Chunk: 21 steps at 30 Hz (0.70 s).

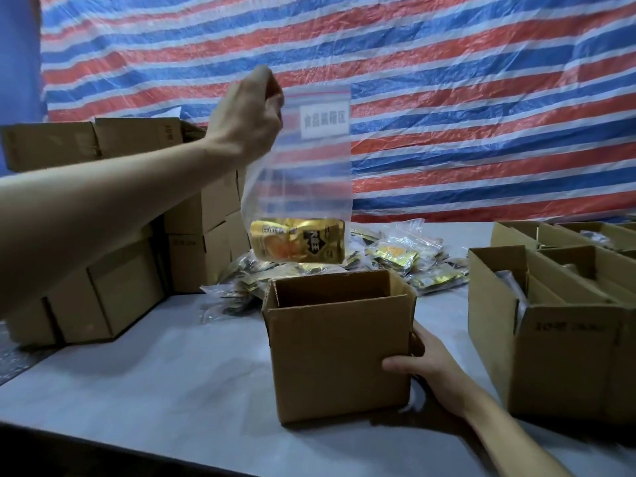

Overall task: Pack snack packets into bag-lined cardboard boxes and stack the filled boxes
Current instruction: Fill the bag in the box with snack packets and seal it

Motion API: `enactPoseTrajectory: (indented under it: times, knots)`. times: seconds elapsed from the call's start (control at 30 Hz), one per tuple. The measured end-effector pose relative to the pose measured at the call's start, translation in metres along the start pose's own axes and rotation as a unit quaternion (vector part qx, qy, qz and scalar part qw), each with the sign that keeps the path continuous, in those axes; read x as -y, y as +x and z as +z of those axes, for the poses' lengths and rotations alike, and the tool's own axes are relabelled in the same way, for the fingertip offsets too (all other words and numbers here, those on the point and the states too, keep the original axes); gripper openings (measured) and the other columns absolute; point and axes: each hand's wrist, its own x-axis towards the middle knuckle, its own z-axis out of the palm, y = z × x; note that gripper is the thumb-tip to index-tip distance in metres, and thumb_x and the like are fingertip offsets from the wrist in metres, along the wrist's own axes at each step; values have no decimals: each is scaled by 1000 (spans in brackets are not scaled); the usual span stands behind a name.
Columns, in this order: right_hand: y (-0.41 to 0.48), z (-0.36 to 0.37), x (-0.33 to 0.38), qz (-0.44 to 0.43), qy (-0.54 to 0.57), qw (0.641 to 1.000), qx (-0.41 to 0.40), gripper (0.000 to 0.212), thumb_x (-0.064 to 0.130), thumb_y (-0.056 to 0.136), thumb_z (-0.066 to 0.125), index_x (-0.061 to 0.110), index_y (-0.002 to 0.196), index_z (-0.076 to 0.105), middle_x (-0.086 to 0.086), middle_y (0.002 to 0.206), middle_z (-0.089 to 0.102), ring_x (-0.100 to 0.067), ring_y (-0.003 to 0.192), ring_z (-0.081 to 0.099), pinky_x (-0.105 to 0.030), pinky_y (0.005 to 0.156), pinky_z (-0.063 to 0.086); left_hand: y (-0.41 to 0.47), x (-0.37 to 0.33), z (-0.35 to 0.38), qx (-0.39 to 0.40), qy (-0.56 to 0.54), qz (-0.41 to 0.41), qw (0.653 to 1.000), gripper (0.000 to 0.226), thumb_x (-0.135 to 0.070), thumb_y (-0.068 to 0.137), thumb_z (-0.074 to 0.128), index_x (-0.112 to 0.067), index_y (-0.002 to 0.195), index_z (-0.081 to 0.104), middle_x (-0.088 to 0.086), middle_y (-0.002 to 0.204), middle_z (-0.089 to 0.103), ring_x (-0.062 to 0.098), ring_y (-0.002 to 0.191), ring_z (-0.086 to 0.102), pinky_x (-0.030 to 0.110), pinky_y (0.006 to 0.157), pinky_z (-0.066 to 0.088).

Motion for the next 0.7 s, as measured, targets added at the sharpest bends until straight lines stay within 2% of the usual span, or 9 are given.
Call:
enactPoseTrajectory:
  times: [0.17, 0.33, 0.47, 0.7]
  knots:
    - [0, 1, -1, -6, 5, 1000, -9, 83, 37, 54, 93, 32, 131, 62, -3, 124, 72, -21, 117, 66, -40, 97, 54, 4, -22, -4, -5, -19, 17, 1000, 18, -16, 105, 44, -4, 114, 55, 19, 103, 66, 39, 91, 63, 59, 79, 53]
    - [1, 1, -2, -6, 12, 1000, -8, 85, 35, 54, 93, 30, 132, 61, -5, 124, 72, -24, 118, 66, -43, 98, 55, -8, -33, 5, 15, -37, 23, 999, 16, -14, 104, 44, -4, 109, 56, 18, 100, 66, 37, 95, 62, 58, 86, 51]
    - [0, 0, -2, -11, 9, 1000, -6, 84, 33, 55, 92, 28, 133, 61, -6, 124, 72, -24, 118, 66, -45, 100, 53, -18, -38, 16, 47, -66, 8, 997, 15, -15, 105, 46, -3, 108, 54, 21, 100, 65, 43, 87, 63, 62, 78, 54]
    - [2, -1, -2, -12, 11, 1000, -6, 82, 32, 56, 91, 29, 132, 62, -4, 124, 72, -23, 118, 66, -43, 100, 54, -29, -33, 37, 68, -52, -25, 996, 13, -17, 105, 45, -7, 105, 54, 18, 100, 67, 41, 87, 65, 58, 80, 56]
